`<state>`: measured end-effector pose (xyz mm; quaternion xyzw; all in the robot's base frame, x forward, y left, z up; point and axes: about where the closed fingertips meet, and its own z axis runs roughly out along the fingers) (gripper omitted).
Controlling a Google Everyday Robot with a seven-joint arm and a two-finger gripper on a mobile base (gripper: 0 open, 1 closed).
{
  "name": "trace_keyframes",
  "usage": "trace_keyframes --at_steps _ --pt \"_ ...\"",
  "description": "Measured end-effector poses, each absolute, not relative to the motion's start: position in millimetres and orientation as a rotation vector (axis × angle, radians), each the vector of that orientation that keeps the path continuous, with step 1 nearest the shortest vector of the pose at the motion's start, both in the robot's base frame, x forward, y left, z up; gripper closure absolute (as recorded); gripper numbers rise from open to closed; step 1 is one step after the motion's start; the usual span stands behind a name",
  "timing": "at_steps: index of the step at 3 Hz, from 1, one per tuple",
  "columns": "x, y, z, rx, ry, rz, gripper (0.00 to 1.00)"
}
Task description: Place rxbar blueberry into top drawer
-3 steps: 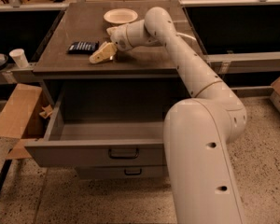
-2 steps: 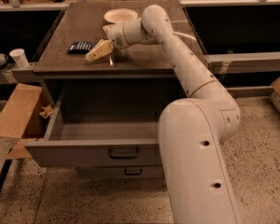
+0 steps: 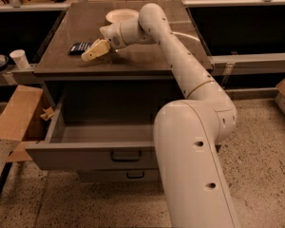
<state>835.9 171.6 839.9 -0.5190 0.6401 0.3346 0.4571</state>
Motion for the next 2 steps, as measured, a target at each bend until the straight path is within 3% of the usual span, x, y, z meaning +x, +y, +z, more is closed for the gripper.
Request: trace_keyframes --at_steps 1,2 --pt "836.7 176.2 836.6 -1.261 1.620 0.838 0.00" --pt "837.4 179.7 834.8 -1.247 1.651 0.841 0.16"
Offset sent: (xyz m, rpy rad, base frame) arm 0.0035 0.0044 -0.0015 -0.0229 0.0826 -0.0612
